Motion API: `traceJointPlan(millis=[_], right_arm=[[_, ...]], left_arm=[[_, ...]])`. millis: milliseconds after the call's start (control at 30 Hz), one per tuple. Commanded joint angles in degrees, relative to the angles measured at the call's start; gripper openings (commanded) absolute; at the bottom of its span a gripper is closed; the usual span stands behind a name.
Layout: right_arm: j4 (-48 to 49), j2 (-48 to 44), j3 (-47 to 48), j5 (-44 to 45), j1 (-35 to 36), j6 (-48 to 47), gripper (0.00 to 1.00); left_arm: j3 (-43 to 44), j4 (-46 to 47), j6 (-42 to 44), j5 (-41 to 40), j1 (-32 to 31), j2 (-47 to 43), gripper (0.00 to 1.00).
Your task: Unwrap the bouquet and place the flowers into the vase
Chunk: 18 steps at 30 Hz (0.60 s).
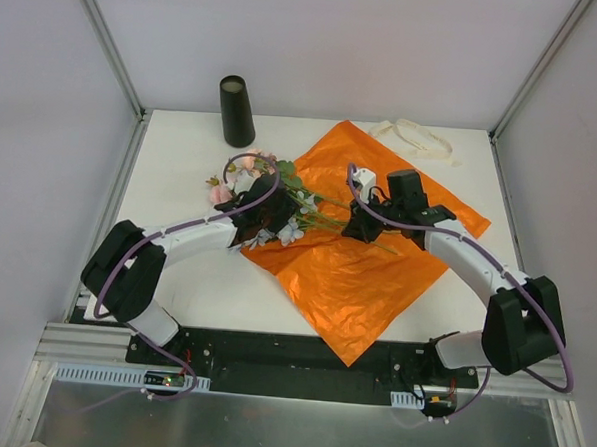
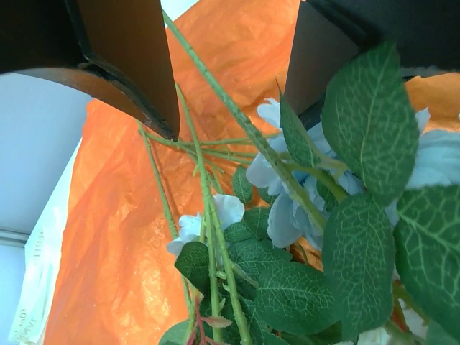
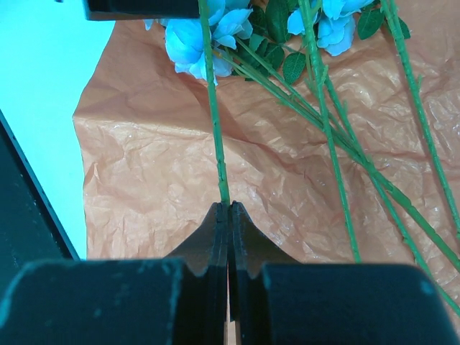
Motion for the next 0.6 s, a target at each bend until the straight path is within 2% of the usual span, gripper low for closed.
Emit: traceJointPlan(millis=[0, 300, 500, 567], right_arm=[[2.26, -3.10, -0.84, -2.07, 0.45, 0.74, 0.00], [1.82, -5.65, -2.42, -4.53, 0.37, 0.48, 0.00], [1.82, -5.65, -2.51, -4.80, 1.07, 2.32, 0.00], [1.82, -6.17, -2.51, -4.89, 1.68, 3.28, 0.00]], left_arm=[[2.51, 2.83, -3.19, 0.14, 0.95, 2.01, 0.58], [1.90, 5.03, -2.84, 1.99, 1.31, 2.02, 0.38], [0.49, 4.68, -1.44, 0.68, 1.31, -0.96, 0.02], [-0.04, 3.89, -0.82, 0.15, 1.31, -2.46, 0.00]])
